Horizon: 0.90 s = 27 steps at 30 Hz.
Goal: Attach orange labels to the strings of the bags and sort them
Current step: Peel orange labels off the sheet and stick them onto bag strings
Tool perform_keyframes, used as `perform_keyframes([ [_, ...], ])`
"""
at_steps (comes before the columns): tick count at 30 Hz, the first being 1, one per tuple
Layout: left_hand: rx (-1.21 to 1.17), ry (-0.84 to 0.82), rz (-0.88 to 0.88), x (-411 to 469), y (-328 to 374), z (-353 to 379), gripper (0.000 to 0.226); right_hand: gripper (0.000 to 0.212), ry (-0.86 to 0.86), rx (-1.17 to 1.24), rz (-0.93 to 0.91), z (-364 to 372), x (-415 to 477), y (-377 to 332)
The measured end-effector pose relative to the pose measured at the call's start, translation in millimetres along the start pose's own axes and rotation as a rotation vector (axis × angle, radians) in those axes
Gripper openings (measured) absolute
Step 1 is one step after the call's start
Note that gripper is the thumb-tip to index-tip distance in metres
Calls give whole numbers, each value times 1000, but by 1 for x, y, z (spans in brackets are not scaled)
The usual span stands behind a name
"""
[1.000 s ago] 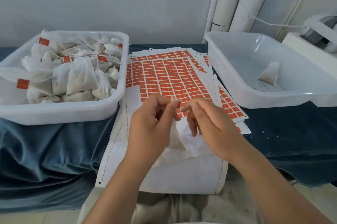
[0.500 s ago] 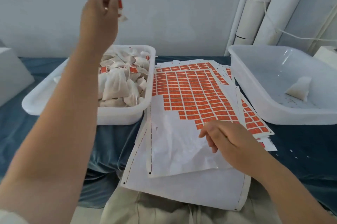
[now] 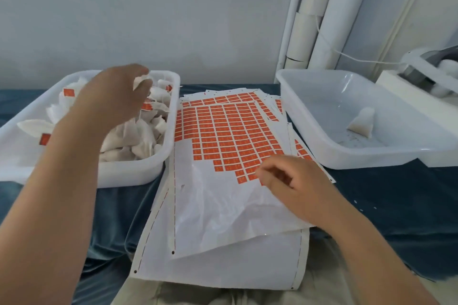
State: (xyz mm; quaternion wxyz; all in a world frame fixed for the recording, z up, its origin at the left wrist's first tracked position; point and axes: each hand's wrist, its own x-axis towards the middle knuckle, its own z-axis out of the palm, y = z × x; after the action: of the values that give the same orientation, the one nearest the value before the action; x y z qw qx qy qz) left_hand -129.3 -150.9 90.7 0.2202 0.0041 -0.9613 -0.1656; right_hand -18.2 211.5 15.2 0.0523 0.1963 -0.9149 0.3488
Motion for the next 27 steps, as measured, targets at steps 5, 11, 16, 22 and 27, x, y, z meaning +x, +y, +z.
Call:
perform_keyframes([
  [5, -360, 79, 181, -71, 80, 1, 20, 17, 411, 66, 153, -56, 22, 28],
  [11, -595, -121, 130, -125, 121, 54, 35, 30, 337, 161, 627, -148, 102, 119],
  [16, -662, -244, 30, -140, 125, 97, 35, 49, 339, 260, 939, -170, 129, 186],
  [22, -688, -243, 7, -142, 118, 113, 34, 54, 420, 568, 1036, -168, 128, 230],
  [27, -735, -217, -51, -143, 115, 114, 35, 44, 503, 650, 896, -179, 131, 209],
])
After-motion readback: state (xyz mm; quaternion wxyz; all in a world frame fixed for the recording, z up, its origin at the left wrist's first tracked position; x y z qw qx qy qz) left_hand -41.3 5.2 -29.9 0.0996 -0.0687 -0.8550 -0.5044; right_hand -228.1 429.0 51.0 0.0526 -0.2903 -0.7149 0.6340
